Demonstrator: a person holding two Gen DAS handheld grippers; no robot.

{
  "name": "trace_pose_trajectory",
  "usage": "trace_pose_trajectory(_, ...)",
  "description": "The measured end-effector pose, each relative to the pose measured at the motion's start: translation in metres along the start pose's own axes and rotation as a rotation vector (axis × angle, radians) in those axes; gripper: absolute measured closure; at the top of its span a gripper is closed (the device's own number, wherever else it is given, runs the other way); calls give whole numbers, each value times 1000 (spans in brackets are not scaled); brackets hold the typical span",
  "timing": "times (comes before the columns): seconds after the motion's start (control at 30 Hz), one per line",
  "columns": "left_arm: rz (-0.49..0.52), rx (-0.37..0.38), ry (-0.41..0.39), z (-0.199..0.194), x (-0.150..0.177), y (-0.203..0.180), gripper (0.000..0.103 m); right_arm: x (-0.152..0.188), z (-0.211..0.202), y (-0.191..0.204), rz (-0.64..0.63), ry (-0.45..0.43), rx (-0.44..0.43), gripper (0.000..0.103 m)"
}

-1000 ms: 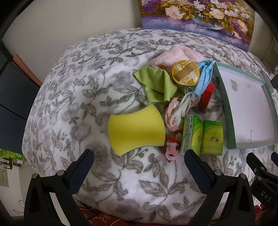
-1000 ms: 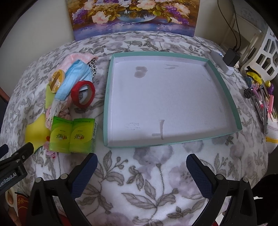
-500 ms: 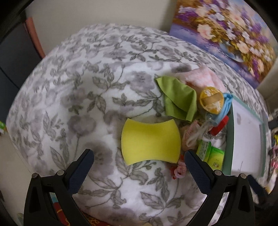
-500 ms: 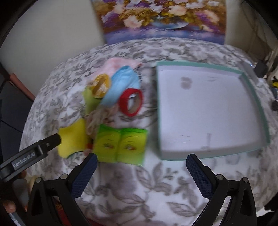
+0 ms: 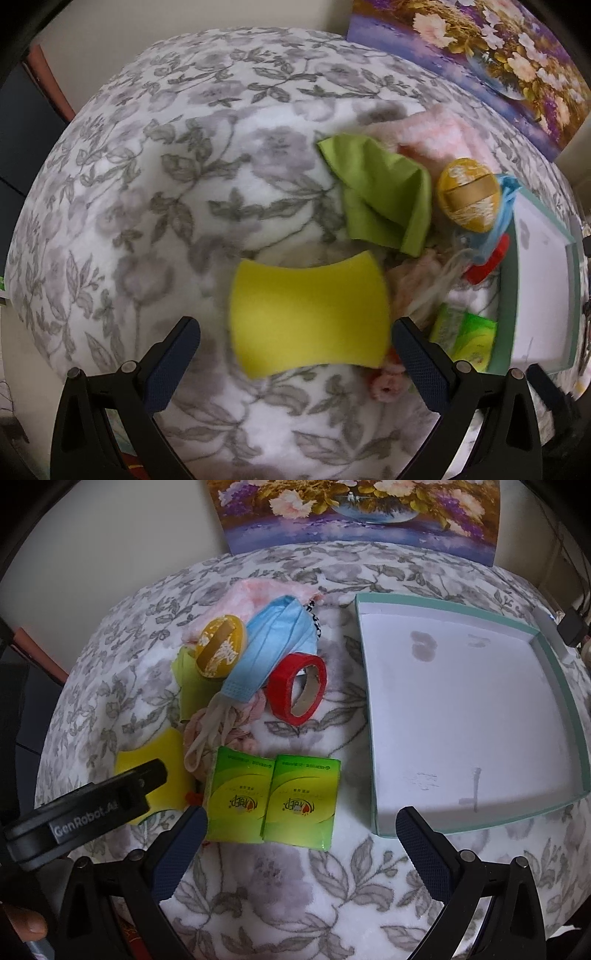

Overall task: Organize soft objects
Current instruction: 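Move left tool to yellow sponge while right tool approaches green tissue packs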

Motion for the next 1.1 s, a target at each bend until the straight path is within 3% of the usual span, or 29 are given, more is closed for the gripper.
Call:
trace_pose_trajectory(0.2, -19, -49, 46, 10, 14, 43, 0, 1, -1, -7, 26, 9, 7, 0)
trace_pose_trajectory(0.37, -24, -22, 73, 16, 21, 51, 1, 3, 3, -5, 15, 29, 3, 0)
trace_pose_trajectory(0.43, 4, -34, 58, 15, 20, 46, 10, 4, 5, -6, 22, 41, -6, 0)
trace_pose_trajectory(0.47, 21, -31, 50, 14, 20, 41, 20, 5, 5, -5, 25, 44, -12, 0)
trace_pose_trajectory(0.53, 48, -2, 46, 15, 19, 29, 29, 5, 5, -5, 30, 43, -30, 4)
trace_pose_trajectory(0.6, 61, 31, 57, 16, 19, 20, 31, 5, 6, -3, 30, 43, -45, 17)
trace_pose_trajectory(0.67, 85, 31, 45, 15, 19, 14, 32, 7, 7, -2, 34, 51, -60, 20)
trace_pose_trajectory(0.8, 146, 9, 30, 14, 18, -4, 44, 9, 10, 0, 27, 65, -66, 28)
trace_pose_trajectory(1.1, 209, -17, 39, 27, 27, -34, 48, 11, 28, 1, 10, 116, -32, 40)
Point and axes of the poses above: each gripper's, at about its wrist camera, not at the fingertips, and z roughly the way its jaws point, y to its left, x to its underside, the point moved 8 cm from there along z, roughly the way its jaws point, and after that the axes turned 8 degrees about -z, right-handed, at the moved point
